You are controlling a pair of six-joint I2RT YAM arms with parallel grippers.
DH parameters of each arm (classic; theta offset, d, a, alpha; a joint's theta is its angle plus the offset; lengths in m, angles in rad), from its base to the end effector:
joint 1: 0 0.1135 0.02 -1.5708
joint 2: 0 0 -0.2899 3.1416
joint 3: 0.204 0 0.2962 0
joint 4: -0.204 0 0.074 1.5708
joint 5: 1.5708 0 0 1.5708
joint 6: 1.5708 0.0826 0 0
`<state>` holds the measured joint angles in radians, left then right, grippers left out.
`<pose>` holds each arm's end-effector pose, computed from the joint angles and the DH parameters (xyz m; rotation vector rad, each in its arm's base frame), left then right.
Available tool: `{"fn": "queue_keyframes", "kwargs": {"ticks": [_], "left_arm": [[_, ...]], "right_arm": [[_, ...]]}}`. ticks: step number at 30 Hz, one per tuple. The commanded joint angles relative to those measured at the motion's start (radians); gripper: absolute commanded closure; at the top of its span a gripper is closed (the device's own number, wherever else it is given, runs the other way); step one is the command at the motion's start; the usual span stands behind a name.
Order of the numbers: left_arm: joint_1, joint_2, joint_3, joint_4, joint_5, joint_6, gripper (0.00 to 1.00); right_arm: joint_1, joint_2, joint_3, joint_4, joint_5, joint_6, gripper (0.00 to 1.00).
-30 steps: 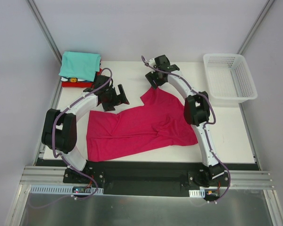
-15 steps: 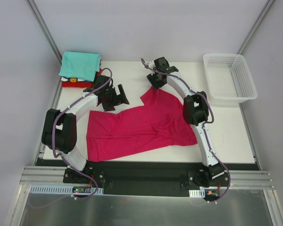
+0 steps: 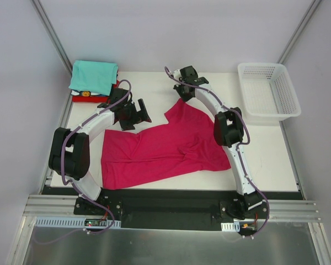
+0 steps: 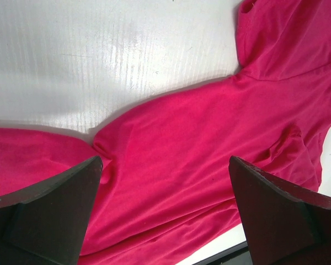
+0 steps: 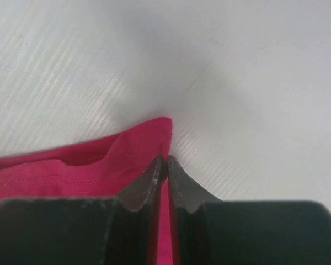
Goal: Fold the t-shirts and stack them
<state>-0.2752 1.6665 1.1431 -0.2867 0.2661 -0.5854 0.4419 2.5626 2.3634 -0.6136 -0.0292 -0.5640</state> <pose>0.4126 -0.1391 0.1977 -0.2503 2.4546 -0.7106 0.6014 0.2872 0.1599 -1.1609 2.0814 -0.0232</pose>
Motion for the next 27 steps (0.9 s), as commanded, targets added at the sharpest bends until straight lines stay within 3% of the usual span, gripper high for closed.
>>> {"fn": "queue_keyframes", "kwargs": {"ticks": [1,10,15,20,27], "left_arm": [[-0.004,0.007,0.029,0.012,0.018,-0.008,0.01],[-0.002,0.013,0.024,0.012,0.025,-0.020,0.01],[0.059,0.081,0.058,-0.017,0.147,-0.094,0.01],[0.113,0.099,0.144,-0.159,-0.063,-0.064,0.01],[0.235,0.137,0.167,-0.200,-0.165,-0.100,0.01]], "right_arm": [[-0.002,0.004,0.054,0.018,0.018,0.004,0.96],[0.003,-0.045,-0.013,0.017,0.009,0.021,0.99],[0.004,-0.149,-0.095,0.020,0.053,0.024,0.99],[-0.005,-0.225,-0.174,0.003,0.049,0.039,0.99],[-0.011,-0.291,-0.260,0.008,0.038,0.056,0.99]]}}
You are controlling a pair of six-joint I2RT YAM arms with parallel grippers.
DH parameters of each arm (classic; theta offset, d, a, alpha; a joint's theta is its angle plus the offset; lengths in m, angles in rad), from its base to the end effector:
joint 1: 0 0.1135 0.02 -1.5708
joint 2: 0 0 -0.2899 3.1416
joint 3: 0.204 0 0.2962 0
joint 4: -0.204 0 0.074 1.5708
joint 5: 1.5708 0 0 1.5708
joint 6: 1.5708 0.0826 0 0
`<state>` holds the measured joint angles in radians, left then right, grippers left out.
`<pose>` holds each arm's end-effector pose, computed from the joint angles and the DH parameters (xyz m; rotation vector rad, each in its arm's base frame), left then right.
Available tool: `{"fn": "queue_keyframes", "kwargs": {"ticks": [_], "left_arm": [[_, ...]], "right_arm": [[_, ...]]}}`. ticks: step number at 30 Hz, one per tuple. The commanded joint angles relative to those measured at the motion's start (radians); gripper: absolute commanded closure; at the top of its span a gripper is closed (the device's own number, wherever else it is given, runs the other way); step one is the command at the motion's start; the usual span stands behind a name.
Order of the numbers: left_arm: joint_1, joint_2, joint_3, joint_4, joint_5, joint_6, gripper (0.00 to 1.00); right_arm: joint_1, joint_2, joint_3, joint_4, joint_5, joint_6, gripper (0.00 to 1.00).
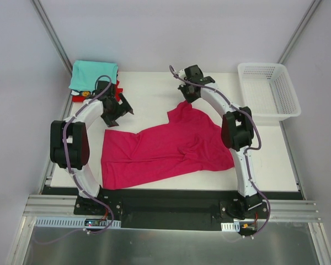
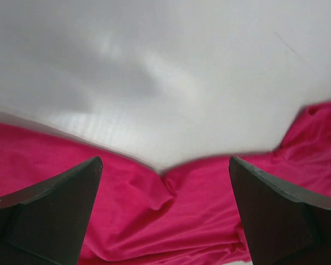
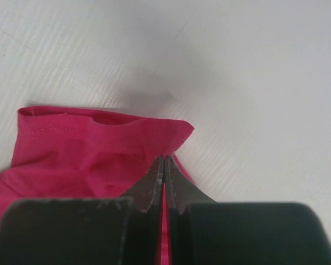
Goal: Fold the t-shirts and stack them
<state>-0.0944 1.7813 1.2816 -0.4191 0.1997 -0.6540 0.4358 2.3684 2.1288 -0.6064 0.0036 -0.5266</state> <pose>0.4544 -0.0595 0.1875 -0.6213 2.4752 -0.5530 0.5688 0.2645 0.1882 -1.1174 2.1436 -0.0460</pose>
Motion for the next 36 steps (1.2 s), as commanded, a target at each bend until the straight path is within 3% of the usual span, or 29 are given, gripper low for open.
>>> {"fn": "queue_keyframes", "kwargs": {"ticks": [1,25,36], "left_arm": [[0.065,0.030,0.028,-0.070,-0.103,-0.036,0.01],[0.171,0.026,-0.037,-0.106,-0.169,-0.068,0.03],[0.186,0.059,-0.033,-0.106,-0.140,-0.073,0.11]], "right_arm": [[-0.008,-0.097,-0.026,-0.001,0.006,0.020,0.99],[-0.009,-0.158,-0.072,-0.010,-0.025,0.046,0.99],[-0.008,-0.192,-0.105,-0.015,-0.022,0.047,0.99]]}}
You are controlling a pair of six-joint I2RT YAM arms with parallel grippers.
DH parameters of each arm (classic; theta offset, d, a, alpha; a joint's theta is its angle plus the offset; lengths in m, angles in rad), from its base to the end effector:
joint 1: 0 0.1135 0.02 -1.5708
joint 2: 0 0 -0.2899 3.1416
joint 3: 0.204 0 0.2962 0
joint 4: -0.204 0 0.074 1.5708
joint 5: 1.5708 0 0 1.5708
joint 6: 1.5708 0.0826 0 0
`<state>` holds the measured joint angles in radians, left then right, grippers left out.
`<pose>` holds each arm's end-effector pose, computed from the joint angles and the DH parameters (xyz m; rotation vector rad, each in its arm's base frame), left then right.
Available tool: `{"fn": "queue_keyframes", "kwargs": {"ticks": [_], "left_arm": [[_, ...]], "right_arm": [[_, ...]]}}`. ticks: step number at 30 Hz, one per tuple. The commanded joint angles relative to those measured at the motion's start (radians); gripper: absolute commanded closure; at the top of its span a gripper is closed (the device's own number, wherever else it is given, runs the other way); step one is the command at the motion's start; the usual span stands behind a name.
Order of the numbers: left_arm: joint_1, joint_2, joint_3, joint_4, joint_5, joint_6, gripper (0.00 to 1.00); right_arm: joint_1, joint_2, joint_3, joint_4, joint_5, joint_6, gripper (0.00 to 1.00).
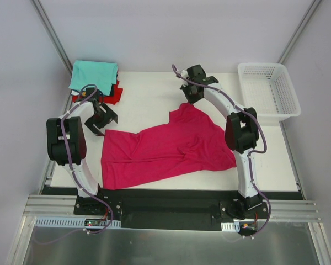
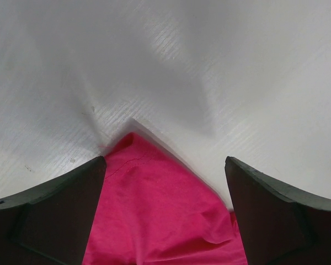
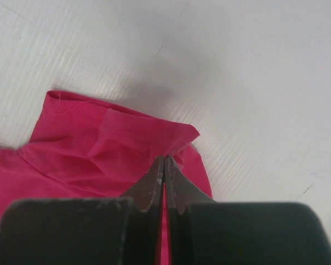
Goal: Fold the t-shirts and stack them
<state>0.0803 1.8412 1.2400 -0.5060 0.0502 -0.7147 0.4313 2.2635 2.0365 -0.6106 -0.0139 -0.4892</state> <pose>0.4395 0.0312 0.1383 -1.0321 2.4997 -0.2636 0.5501 0.2544 0.2134 -1.0754 2.1548 -0.0100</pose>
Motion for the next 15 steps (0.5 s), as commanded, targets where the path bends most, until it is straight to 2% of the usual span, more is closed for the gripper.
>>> {"fn": "queue_keyframes", "kwargs": {"ticks": [1,5,6,8,10,12,13,15], "left_arm": [[0.012,0.000,0.009,-0.019,0.011,-0.012,0.12],[0.013,0.007,0.012,-0.019,0.022,-0.012,0.26],[0.016,0.010,0.010,-0.019,0.022,-0.014,0.35],[0.021,0.010,0.007,-0.019,0.023,-0.017,0.39],[0.026,0.012,0.003,-0.019,0.025,-0.015,0.49],[0.033,0.010,-0.007,-0.019,0.030,-0.017,0.52],[0.036,0.009,-0.010,-0.019,0.030,-0.017,0.61],[0.047,0.006,-0.020,-0.020,0.028,-0.015,0.70]], "right_arm": [[-0.005,-0.088,-0.019,-0.009,-0.003,0.009,0.99],[-0.003,-0.105,-0.035,-0.006,-0.014,0.008,0.99],[-0.003,-0.108,-0.039,-0.006,-0.014,0.009,0.99],[-0.003,-0.120,-0.048,-0.003,-0.017,0.009,0.99],[-0.003,-0.128,-0.056,0.000,-0.014,0.009,0.99],[-0.003,-0.136,-0.064,0.000,-0.012,0.011,0.99],[-0.003,-0.137,-0.067,0.000,-0.014,0.009,0.99],[-0.003,-0.144,-0.074,0.002,-0.014,0.011,0.99]]}}
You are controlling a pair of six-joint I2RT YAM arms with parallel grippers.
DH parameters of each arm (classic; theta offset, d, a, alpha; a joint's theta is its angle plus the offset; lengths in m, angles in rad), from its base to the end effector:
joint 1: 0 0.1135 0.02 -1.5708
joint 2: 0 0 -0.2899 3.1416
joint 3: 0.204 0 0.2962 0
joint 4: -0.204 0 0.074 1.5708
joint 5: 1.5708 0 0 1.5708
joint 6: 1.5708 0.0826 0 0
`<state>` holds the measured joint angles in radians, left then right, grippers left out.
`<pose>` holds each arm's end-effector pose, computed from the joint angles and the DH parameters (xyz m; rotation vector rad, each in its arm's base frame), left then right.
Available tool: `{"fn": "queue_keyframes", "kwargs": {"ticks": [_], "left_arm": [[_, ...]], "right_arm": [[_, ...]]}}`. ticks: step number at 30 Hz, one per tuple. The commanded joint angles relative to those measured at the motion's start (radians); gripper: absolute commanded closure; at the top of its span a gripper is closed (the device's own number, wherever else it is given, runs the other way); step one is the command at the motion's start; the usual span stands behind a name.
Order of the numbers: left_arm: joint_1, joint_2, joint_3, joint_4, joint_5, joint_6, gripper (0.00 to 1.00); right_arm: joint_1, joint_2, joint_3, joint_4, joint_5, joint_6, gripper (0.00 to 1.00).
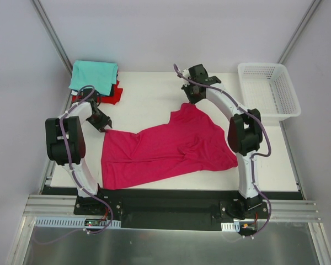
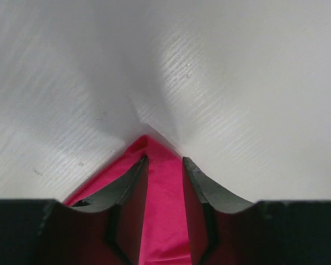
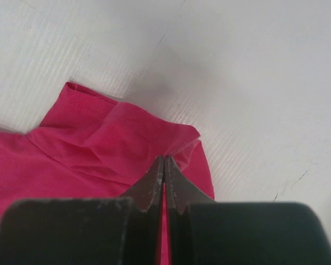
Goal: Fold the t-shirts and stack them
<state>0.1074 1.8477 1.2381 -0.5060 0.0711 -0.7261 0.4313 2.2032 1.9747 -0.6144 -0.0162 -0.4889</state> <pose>0.4383 0.0413 0.1350 -1.0787 2.4920 -0.2835 0.5369 0.2486 0.2232 -1.0784 2.1593 -0.0069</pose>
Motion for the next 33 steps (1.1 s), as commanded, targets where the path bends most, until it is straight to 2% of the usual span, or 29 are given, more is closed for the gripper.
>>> {"fn": "queue_keyframes", "kwargs": {"ticks": [1,3,5,11,24,25,33], "left_arm": [[0.023,-0.001,-0.022,-0.019,0.013,-0.004,0.79],[0.035,-0.002,-0.031,-0.019,0.018,-0.001,0.86],[0.040,-0.005,-0.038,-0.019,0.021,0.001,0.87],[0.049,-0.019,-0.055,-0.025,0.033,0.010,0.78],[0.048,-0.001,0.026,-0.077,0.049,0.042,0.71],[0.046,0.002,0.037,-0.100,0.030,0.047,0.67],[0.046,0.041,0.070,-0.134,0.003,0.062,0.67]], "right_arm": [[-0.005,-0.085,-0.017,0.007,-0.011,0.010,0.99],[-0.002,-0.091,-0.023,0.007,-0.010,0.013,0.99],[-0.005,-0.097,-0.033,0.011,-0.013,0.016,0.99],[-0.003,-0.111,-0.040,0.016,-0.016,0.019,0.99],[-0.002,-0.109,-0.040,0.008,-0.022,0.018,0.99],[-0.002,-0.109,-0.039,0.010,-0.022,0.019,0.99],[-0.002,-0.109,-0.040,0.010,-0.025,0.026,0.99]]}}
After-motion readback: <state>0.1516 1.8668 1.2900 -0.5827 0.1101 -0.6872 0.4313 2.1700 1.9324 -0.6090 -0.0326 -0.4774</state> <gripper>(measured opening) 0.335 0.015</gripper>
